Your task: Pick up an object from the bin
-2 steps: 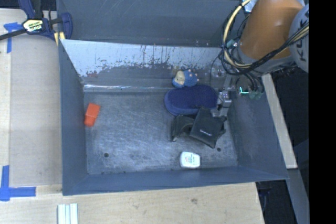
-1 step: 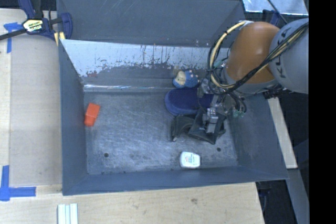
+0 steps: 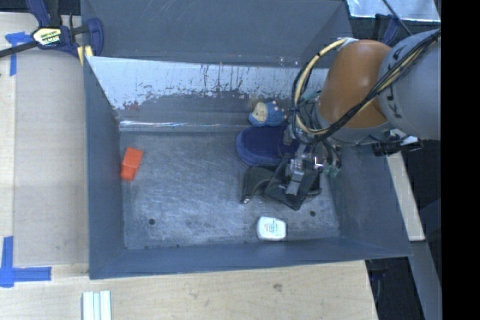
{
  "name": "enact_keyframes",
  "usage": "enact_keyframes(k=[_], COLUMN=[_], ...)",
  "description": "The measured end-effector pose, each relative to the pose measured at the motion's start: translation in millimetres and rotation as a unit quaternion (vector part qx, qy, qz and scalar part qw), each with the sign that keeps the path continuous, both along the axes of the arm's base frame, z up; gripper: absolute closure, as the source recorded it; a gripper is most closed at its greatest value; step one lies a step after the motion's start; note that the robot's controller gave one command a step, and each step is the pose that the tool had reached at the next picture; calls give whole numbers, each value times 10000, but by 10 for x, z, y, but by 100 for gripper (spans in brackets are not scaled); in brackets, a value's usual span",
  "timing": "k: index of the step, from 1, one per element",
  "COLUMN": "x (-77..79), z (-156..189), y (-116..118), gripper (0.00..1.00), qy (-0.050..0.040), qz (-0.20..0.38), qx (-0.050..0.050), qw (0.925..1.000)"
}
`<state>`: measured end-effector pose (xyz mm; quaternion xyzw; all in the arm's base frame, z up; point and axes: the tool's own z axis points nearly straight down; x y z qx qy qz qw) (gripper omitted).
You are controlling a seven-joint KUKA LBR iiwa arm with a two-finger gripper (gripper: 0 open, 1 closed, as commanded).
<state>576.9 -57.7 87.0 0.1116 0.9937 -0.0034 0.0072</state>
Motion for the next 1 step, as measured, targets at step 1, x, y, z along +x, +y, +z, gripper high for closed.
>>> enact_keyframes(k=[1], x=[-102], z=[0], y=[-15], gripper=[0], qy=[-33], qz=[-706], qx=[-2], qw=[9975])
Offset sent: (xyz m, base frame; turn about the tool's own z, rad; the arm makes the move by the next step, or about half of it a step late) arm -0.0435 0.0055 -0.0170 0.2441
